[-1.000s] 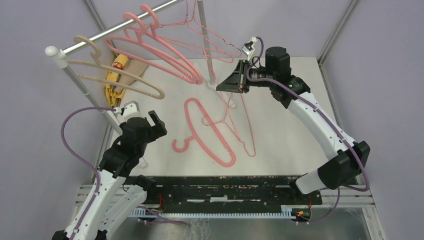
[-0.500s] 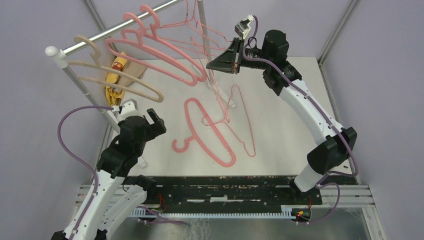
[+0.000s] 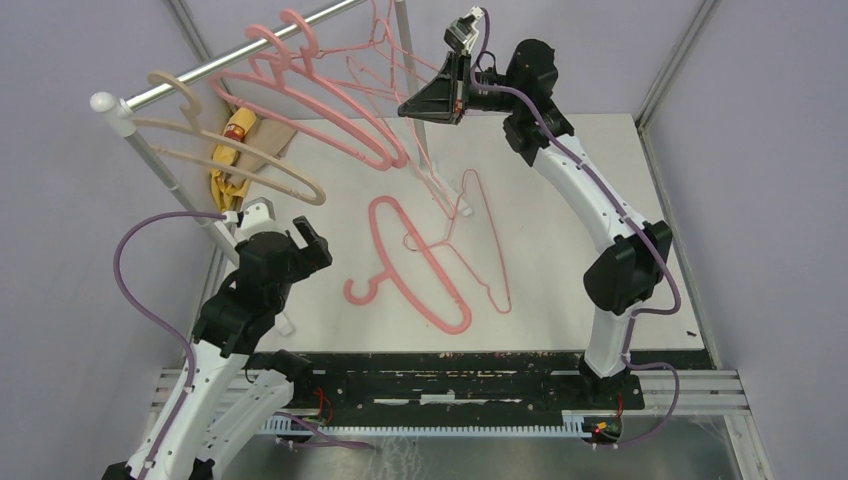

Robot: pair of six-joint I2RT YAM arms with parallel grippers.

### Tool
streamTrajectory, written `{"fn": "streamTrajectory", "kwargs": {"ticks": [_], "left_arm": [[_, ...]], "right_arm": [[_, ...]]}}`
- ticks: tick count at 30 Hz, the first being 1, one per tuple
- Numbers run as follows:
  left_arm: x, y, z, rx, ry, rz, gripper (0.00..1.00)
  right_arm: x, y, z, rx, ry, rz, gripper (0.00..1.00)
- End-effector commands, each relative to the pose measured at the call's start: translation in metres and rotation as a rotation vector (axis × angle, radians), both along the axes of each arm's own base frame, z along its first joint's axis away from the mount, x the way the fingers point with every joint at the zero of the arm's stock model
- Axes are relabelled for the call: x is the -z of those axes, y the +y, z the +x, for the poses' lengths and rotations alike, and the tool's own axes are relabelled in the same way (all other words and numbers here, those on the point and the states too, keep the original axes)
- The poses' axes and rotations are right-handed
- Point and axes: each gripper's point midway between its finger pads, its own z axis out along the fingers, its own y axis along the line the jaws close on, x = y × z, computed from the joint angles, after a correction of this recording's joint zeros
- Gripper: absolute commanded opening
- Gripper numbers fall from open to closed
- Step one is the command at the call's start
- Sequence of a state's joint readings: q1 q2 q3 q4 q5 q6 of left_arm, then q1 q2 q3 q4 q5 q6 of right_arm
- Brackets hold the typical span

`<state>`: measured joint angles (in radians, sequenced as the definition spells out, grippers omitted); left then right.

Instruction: Organize the hangers

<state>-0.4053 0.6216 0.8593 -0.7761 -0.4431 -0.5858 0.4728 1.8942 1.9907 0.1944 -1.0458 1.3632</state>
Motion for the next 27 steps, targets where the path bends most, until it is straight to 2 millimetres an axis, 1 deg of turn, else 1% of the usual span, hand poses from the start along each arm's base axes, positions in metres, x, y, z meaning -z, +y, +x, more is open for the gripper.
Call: {"fn": "streamTrajectory", "kwargs": {"ticks": [1,6,10,12,16,18,22,24,27], "left_arm": [[-0.017,0.002,0.003,-0.023,-0.046,-0.019,0.95],[-0.015,0.002,0.004,-0.023,-0.038,-0.017,0.95],[-0.012,0.002,0.003,-0.026,-0.034,-0.021,0.95],[-0.012,0.001,0.003,-0.025,-0.033,-0.024,0.95],[-0.011,0.002,0.002,-0.026,-0.035,-0.025,0.95],[-0.012,0.003,0.001,-0.031,-0.039,-0.026,0.95],[-0.014,0.003,0.002,-0.031,-0.041,-0.027,0.95],[-0.015,0.003,0.002,-0.03,-0.044,-0.029,0.95],[-0.015,0.004,0.001,-0.036,-0.048,-0.027,0.95]], "right_arm": [[-0.032,-0.013,-0.034,-0.086,-0.142,0.05,0.01],[-0.028,-0.02,-0.048,-0.102,-0.148,0.034,0.01],[-0.03,-0.025,-0.059,-0.113,-0.182,0.032,0.01],[-0.033,-0.025,-0.061,-0.123,-0.196,0.034,0.01],[-0.047,-0.027,-0.066,-0.139,-0.241,0.056,0.01],[-0.053,-0.027,-0.065,-0.137,-0.257,0.065,0.01],[-0.057,-0.018,-0.049,-0.146,-0.262,0.082,0.01],[-0.064,-0.015,-0.044,-0.153,-0.271,0.105,0.01],[-0.066,-0.007,-0.032,-0.159,-0.268,0.123,0.01]]}}
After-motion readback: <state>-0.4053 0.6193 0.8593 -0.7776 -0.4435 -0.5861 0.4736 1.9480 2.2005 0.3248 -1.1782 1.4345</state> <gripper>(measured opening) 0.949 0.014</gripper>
